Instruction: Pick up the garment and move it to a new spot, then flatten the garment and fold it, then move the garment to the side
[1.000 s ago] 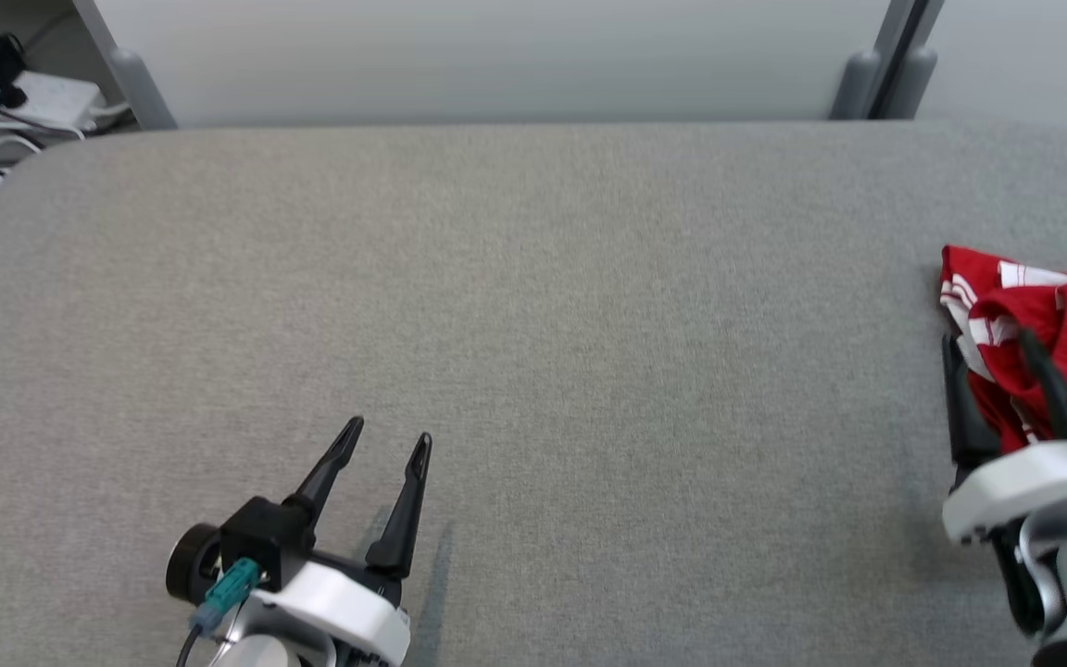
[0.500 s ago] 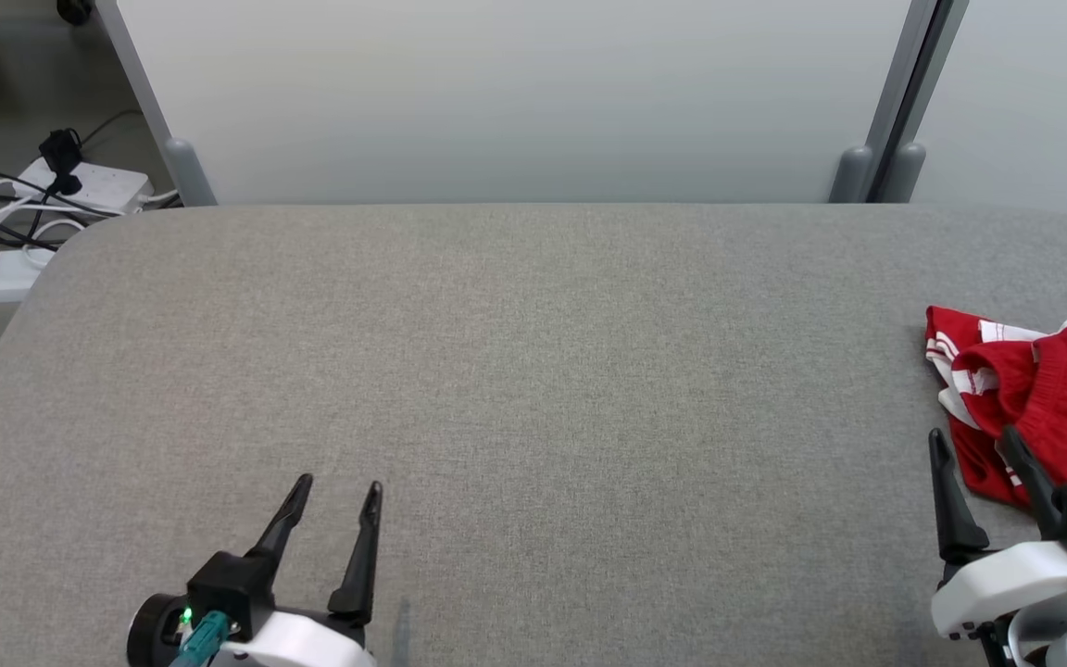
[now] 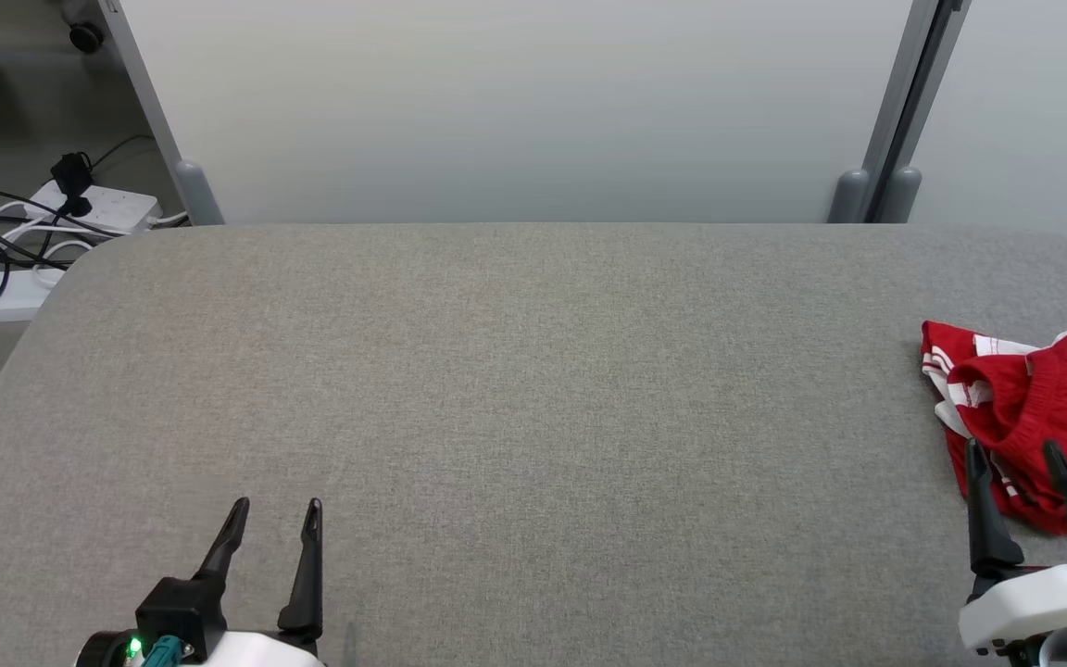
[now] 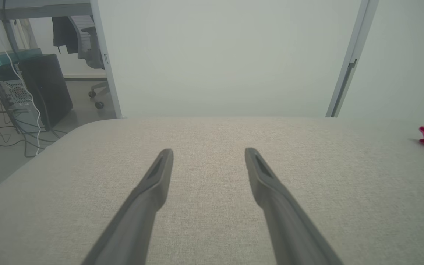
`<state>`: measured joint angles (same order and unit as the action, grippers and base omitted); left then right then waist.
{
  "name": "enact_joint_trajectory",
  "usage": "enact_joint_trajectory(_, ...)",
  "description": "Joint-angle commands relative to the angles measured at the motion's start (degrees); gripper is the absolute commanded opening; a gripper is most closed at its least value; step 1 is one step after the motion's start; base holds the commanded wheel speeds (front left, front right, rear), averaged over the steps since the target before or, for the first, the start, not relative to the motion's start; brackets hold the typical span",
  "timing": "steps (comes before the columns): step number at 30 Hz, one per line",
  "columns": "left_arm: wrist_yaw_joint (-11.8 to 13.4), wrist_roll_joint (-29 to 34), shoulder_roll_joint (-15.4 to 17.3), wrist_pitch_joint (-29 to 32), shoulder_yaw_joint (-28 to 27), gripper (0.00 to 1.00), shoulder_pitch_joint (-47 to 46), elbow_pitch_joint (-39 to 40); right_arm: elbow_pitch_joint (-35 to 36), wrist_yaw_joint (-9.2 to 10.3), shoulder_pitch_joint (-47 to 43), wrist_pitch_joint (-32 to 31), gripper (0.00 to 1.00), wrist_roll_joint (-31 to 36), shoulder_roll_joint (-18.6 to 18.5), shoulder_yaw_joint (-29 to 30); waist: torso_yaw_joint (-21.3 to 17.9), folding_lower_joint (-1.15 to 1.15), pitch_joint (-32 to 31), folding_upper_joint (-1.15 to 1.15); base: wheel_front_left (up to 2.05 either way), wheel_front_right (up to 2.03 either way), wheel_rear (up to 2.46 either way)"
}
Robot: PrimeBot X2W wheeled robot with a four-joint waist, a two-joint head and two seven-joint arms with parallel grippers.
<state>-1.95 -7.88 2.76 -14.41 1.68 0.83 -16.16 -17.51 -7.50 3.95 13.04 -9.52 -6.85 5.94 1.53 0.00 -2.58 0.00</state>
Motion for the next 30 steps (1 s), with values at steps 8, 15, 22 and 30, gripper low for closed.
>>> enact_joint_trajectory(8,0.93,2.03,0.29,-0.59,-4.37,1.00,-1.11,2.19,4.14,0.01,0.27,0.09,1.00,0.83,-0.07,0.15,0.17,0.00,-0.10,0.00,0.00,0.00,0.00)
enact_joint_trajectory(15,-0.13,2.03,0.22,-0.59,-4.99,1.00,-0.77,2.29,4.77,0.01,-0.09,-0.17,1.00,0.95,0.13,0.30,0.15,0.00,-0.04,0.00,0.00,0.00,0.00)
enact_joint_trajectory(22,-0.33,0.54,-0.61,0.89,-3.10,0.00,0.97,-2.24,0.03,0.00,-1.99,-0.69,0.00,-1.38,2.24,1.16,0.14,0.01,0.00,0.00,0.00,0.00,0.00)
enact_joint_trajectory(30,-0.66,-5.08,-0.56,2.26,-3.43,0.00,0.56,-1.89,0.35,0.00,-1.84,-1.95,0.00,-6.75,2.35,1.09,0.02,0.02,0.12,0.00,0.00,0.00,0.00)
